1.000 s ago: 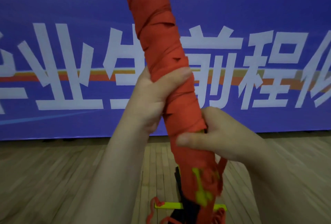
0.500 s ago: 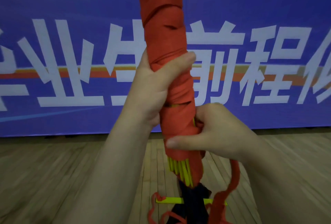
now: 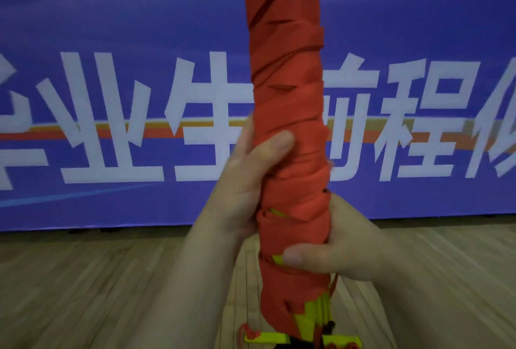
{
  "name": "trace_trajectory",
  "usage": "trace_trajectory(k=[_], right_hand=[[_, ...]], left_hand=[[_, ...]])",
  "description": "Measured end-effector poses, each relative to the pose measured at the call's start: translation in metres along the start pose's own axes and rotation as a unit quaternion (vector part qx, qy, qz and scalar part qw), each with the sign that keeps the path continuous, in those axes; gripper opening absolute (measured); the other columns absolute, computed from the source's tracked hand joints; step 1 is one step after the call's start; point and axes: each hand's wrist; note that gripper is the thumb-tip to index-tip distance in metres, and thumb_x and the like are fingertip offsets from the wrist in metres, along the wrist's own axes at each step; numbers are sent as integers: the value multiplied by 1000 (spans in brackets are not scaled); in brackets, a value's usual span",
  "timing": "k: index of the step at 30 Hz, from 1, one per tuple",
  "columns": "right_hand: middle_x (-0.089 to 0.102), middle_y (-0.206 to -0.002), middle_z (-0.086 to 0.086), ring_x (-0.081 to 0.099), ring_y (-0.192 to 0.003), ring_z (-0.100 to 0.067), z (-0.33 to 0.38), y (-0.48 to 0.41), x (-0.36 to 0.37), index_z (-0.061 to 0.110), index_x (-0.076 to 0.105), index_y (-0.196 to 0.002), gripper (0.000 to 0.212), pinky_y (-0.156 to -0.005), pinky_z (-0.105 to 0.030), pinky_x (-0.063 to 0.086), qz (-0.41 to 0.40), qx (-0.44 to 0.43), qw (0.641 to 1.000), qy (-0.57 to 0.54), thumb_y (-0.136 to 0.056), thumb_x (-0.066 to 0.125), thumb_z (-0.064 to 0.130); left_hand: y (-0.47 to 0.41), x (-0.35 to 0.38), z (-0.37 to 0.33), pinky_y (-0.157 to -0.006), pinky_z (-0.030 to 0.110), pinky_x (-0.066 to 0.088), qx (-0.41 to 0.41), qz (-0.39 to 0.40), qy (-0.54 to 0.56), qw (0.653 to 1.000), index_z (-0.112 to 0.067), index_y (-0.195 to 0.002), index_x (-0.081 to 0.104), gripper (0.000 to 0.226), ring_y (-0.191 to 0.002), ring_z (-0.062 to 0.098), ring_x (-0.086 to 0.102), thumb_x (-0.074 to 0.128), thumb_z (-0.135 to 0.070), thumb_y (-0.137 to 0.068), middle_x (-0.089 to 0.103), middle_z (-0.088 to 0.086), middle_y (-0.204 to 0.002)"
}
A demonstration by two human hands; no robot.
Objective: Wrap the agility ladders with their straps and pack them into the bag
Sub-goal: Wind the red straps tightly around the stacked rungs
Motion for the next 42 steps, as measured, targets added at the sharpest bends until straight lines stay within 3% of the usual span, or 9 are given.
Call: trace_trajectory(k=[3,8,13,16,19,26,33,39,42], right_hand=[[71,-103,-7,69,-98,-24,2,2,-1,25,65,-104,53,-83,-40,56,10,-12,1000,-27,-57,84,40],[75,-98,0,70,-95,-16,-3,2,-10,29,70,-101,37,-87,-42,56,-55,14,997,45,-65,77,37],[74,-91,3,71,-88,-14,-4,5,-7,29,71,-98,44,-73,-26,54,-5,-21,995,-93,-57,86,36],[75,-87,6,71,-86,-10,-9,4,-5,26,71,-94,45,-74,-27,54,-69,0,998,-8,-56,81,49],[75,-91,6,70,-90,-9,-11,-2,-4,27,72,-94,46,-82,-37,56,-100,30,991,87,-56,75,54],[71,-82,15,68,-81,-2,-9,2,-6,22,64,-89,34,-71,-18,51,-37,-22,999,-30,-58,73,32],[75,-88,0,71,-85,-16,-2,-1,-6,24,71,-93,42,-81,-46,56,-117,13,987,105,-62,72,54],[74,-83,-8,72,-80,-21,1,0,-16,14,73,-85,34,-71,-31,57,-102,1,995,-18,-65,69,41],[74,-97,2,71,-90,-14,8,-1,-14,24,70,-98,44,-77,-29,56,-109,28,994,-5,-60,73,48]], left_hand=[[3,0,3,-69,31,56,-32,87,42,995,-5,-107,65,58,-78,22,71,81,-32,-59,72,12,-92],[-10,8,4,-64,29,55,121,-136,-229,956,-21,-99,59,40,-75,14,70,75,-15,-63,72,-5,-83],[-3,2,0,-81,41,50,-38,137,57,988,-13,-116,62,54,-87,26,68,75,-27,-65,69,13,-101],[-8,7,0,-63,36,55,-1,1,-76,997,-11,-94,68,33,-68,24,67,73,-17,-62,68,8,-77],[-15,13,2,-61,39,58,99,-150,-291,940,-11,-89,63,32,-67,27,67,75,-23,-63,67,6,-71],[-9,-4,5,-71,40,54,-25,116,-19,993,-14,-109,62,62,-77,26,69,82,-40,-57,70,11,-93],[-17,12,12,-62,22,52,124,-194,-255,939,-18,-104,60,53,-71,8,68,82,-28,-58,69,-6,-83],[-12,-4,19,-81,38,55,-22,-12,-10,1000,2,-130,46,84,-104,25,65,81,-31,-61,66,18,-114],[-10,-7,21,-72,37,57,-70,18,60,996,6,-118,51,80,-88,28,69,83,-28,-53,68,19,-98]])
Point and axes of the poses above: each hand's wrist, its own y-axis away from the middle knuckle, its own x-axis out of the palm, z = x × y
